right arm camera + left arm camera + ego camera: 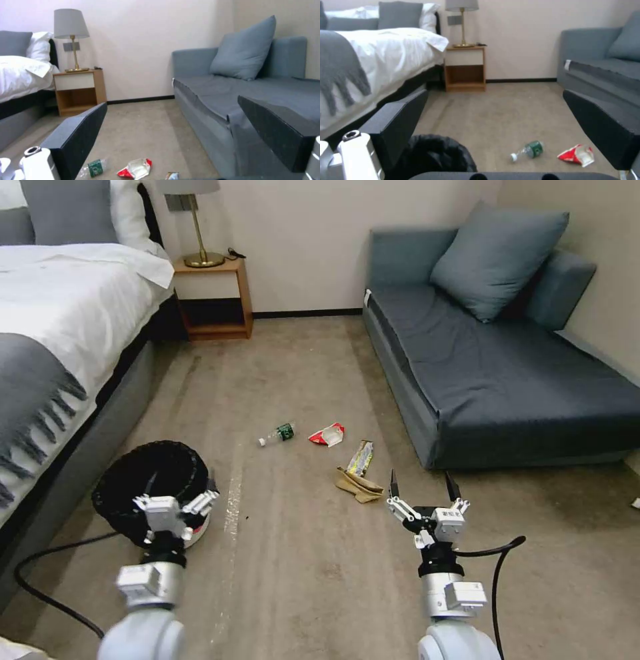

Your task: Pick up the trash bin, then pick up the garbage on the floor and place it into the trash bin.

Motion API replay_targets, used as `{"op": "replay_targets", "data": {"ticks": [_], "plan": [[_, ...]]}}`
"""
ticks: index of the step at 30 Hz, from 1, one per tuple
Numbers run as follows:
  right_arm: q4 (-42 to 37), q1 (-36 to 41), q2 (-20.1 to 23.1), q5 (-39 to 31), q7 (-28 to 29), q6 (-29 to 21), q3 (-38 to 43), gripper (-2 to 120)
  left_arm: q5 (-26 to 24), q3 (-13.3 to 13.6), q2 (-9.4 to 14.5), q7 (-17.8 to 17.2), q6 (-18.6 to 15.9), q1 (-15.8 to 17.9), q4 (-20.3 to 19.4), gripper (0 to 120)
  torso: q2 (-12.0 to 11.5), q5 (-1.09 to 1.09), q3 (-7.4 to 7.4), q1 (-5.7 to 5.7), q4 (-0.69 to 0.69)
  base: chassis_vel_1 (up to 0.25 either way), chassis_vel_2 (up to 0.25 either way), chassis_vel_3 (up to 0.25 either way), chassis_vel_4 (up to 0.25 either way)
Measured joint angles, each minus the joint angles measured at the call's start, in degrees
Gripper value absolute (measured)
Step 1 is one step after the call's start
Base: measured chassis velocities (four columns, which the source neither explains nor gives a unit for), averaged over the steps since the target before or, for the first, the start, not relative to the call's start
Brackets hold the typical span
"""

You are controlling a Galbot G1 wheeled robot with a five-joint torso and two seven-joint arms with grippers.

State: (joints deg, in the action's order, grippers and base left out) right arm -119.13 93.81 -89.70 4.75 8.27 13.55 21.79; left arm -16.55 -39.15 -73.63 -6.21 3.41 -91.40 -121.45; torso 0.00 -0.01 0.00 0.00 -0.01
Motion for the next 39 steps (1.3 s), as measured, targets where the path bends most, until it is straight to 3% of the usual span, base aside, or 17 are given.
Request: {"op": "replay_targets", "data": {"ticks": [2,3,7,8,12,13,17,18,20,23,24,28,32,39], "plan": [[0.28,-0.37,0.19,-0.36,0.11,-0.20,0.14,100,-4.25,-0.62,3.25,0.31,-2.02,0.25,0.06,100,0.00,0.00,0.00,0.00,0.00,0.000,0.000,0.000,0.000],[0.28,-0.37,0.19,-0.36,0.11,-0.20,0.14,100,-4.25,-0.62,3.25,0.31,-2.02,0.25,0.06,100,0.00,0.00,0.00,0.00,0.00,0.000,0.000,0.000,0.000],[1.04,-1.18,0.64,-1.24,0.41,-0.65,0.38,100,-14.76,-3.73,12.44,2.46,-6.02,0.05,3.93,100,0.00,0.00,0.00,0.00,0.01,0.000,0.000,0.000,0.000],[1.04,-1.18,0.64,-1.24,0.41,-0.65,0.38,100,-14.76,-3.73,12.44,2.46,-6.02,0.05,3.93,100,0.00,0.00,0.00,0.00,0.01,0.000,0.000,0.000,0.000],[1.64,-1.57,0.99,-1.87,0.70,-0.80,0.65,100,-21.26,-8.86,19.81,3.89,-12.61,3.97,12.16,100,0.00,-0.01,0.00,0.00,0.01,0.000,0.000,0.000,0.000],[1.64,-1.57,0.99,-1.87,0.70,-0.80,0.65,100,-21.26,-8.86,19.81,3.89,-12.61,3.97,12.16,100,0.00,-0.01,0.00,0.00,0.01,0.000,0.000,0.000,0.000],[2.29,-1.75,1.13,-2.12,0.94,-0.83,0.70,100,-24.34,-11.59,24.95,5.13,-18.40,9.39,21.34,100,0.00,0.00,0.00,0.00,0.00,0.000,0.000,0.000,0.000],[2.29,-1.75,1.13,-2.12,0.94,-0.83,0.70,100,-24.34,-11.59,24.95,5.13,-18.40,9.39,21.34,100,0.00,0.00,0.00,0.00,0.00,0.000,0.000,0.000,0.000],[2.60,-1.75,1.18,-2.29,1.03,-0.82,0.72,100,-24.58,-11.40,27.33,6.05,-20.35,10.92,25.46,100,0.00,-0.01,0.00,0.00,0.01,0.000,0.000,0.000,0.000],[2.99,-1.70,1.37,-2.56,1.20,-0.76,0.68,100,-24.30,-9.06,30.72,6.51,-20.92,12.51,31.69,100,0.00,-0.03,0.01,0.00,0.02,0.000,0.000,0.000,0.000],[2.99,-1.70,1.37,-2.56,1.20,-0.76,0.68,100,-24.30,-9.06,30.72,6.51,-20.92,12.51,31.69,100,0.00,-0.03,0.01,0.00,0.02,0.000,0.000,0.000,0.000],[2.97,-1.31,1.38,-2.61,1.32,-0.69,0.63,100,-25.75,-6.73,34.38,7.21,-21.25,15.49,38.10,100,0.00,-0.01,0.00,0.00,0.01,0.000,0.000,0.000,0.000],[2.65,-0.72,1.59,-2.63,1.43,-0.54,0.69,100,-27.66,-5.05,35.97,7.55,-22.51,18.23,41.69,100,0.00,-0.01,0.01,0.00,0.01,0.000,0.000,0.000,0.000],[1.36,0.19,1.75,-2.59,1.56,-0.58,0.69,100,-29.18,-2.02,36.39,10.07,-25.28,23.52,45.52,100,0.00,0.00,0.00,0.00,0.01,0.000,0.000,0.000,0.000]]}}
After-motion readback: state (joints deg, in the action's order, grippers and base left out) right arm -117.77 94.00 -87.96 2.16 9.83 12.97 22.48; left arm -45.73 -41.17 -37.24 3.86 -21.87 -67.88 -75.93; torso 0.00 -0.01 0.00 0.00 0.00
